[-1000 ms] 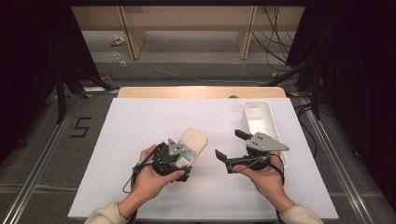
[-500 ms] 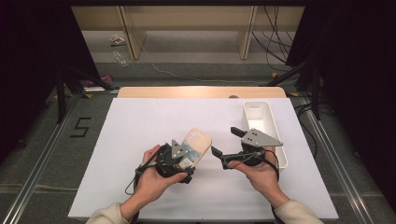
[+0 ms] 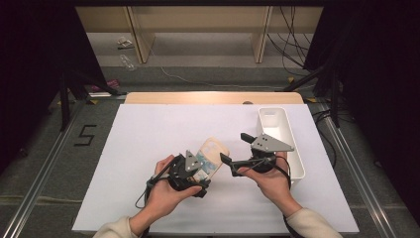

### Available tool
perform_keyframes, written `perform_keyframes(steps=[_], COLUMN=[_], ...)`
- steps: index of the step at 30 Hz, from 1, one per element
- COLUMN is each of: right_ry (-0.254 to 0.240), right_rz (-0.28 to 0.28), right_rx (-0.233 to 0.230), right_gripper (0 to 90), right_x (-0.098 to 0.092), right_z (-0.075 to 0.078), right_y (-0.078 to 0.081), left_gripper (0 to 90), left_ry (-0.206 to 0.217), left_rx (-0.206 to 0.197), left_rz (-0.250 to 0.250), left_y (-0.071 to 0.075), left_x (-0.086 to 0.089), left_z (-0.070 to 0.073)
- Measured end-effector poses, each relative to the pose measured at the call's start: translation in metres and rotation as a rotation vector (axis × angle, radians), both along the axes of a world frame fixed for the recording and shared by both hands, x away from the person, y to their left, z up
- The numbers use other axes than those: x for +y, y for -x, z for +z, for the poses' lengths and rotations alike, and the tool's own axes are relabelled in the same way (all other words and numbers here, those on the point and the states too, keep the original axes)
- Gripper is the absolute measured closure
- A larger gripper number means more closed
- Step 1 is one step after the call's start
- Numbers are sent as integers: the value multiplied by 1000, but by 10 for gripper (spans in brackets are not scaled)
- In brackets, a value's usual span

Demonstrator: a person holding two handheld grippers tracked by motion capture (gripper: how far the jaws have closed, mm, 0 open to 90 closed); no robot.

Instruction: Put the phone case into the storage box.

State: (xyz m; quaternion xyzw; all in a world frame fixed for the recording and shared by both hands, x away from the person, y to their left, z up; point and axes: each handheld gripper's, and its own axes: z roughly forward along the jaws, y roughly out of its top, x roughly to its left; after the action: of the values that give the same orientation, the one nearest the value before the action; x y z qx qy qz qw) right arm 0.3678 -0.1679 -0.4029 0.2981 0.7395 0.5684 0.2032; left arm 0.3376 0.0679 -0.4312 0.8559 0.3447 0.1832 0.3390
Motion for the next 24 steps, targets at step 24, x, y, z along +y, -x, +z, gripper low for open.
perform_keyframes(steps=[24], right_ry=[15], right_rz=[22], right_rx=[41], right_gripper=[59], right_x=[19], right_z=[-7], right_y=[-12], left_gripper=[114], left_ry=[16], left_rx=[-19], left_rz=[-36], left_y=[7], left_x=[-11], left_z=[1])
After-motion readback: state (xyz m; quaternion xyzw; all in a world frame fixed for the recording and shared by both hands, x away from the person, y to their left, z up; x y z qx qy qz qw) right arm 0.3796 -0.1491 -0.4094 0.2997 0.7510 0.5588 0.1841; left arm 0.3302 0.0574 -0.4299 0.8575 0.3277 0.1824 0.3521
